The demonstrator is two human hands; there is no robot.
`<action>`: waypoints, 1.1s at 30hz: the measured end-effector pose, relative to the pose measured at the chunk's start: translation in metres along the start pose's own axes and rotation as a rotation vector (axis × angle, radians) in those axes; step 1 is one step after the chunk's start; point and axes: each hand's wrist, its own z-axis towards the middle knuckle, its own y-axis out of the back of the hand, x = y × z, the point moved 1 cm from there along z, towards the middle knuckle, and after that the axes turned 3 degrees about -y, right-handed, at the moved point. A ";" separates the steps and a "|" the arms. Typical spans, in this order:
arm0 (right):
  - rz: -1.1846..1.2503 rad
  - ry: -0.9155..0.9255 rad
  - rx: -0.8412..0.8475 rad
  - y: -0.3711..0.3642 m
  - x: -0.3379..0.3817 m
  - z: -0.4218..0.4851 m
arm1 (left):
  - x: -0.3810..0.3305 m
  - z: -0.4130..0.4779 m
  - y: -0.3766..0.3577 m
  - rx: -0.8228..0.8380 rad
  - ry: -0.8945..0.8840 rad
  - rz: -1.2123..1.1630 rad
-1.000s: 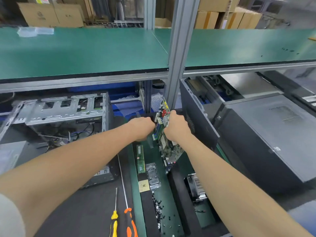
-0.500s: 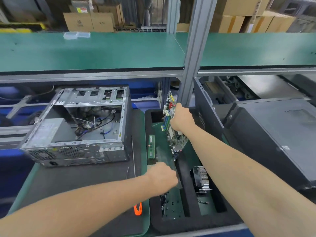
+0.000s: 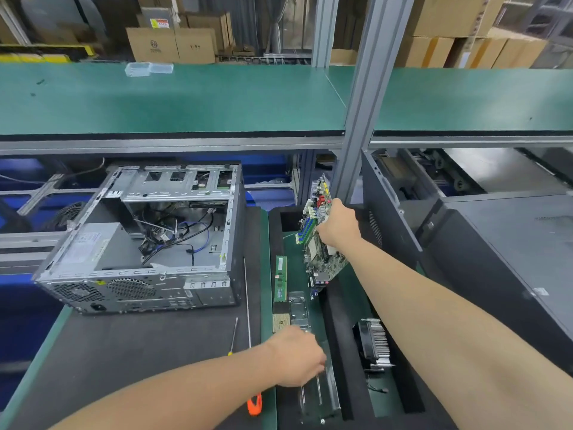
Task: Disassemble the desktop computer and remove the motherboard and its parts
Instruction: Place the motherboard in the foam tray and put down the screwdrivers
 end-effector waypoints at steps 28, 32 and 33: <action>0.265 -0.209 0.222 -0.044 -0.031 0.094 | 0.143 0.088 0.051 -0.418 0.485 -1.204; 0.207 -0.247 0.219 -0.042 -0.038 0.093 | 0.142 0.095 0.049 -0.376 0.446 -1.212; 0.180 -0.264 0.209 -0.041 -0.040 0.092 | 0.142 0.096 0.049 -0.358 0.430 -1.214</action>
